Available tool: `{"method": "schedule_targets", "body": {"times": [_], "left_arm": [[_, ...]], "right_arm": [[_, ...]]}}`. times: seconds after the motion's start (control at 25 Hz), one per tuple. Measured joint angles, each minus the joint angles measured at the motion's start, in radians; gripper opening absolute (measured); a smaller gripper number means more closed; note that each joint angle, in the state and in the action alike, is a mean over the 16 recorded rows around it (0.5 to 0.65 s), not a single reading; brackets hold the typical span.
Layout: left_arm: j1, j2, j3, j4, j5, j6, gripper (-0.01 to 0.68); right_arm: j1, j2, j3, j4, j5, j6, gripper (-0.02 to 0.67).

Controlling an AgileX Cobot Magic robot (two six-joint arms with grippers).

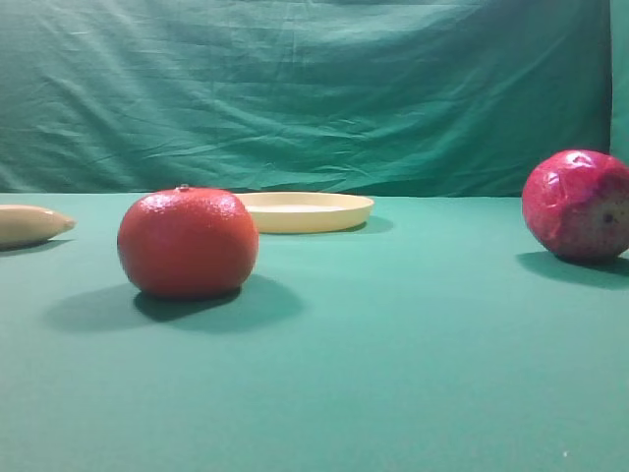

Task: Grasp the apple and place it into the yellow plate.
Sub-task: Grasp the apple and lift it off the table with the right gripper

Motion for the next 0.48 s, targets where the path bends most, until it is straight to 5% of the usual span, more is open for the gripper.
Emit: {"method": "schedule_targets", "body": {"times": [0.48], "left_arm": [[0.000, 0.000, 0.000, 0.000, 0.000, 0.000, 0.157]], "right_arm": [[0.000, 0.000, 0.000, 0.000, 0.000, 0.000, 0.000]]}}
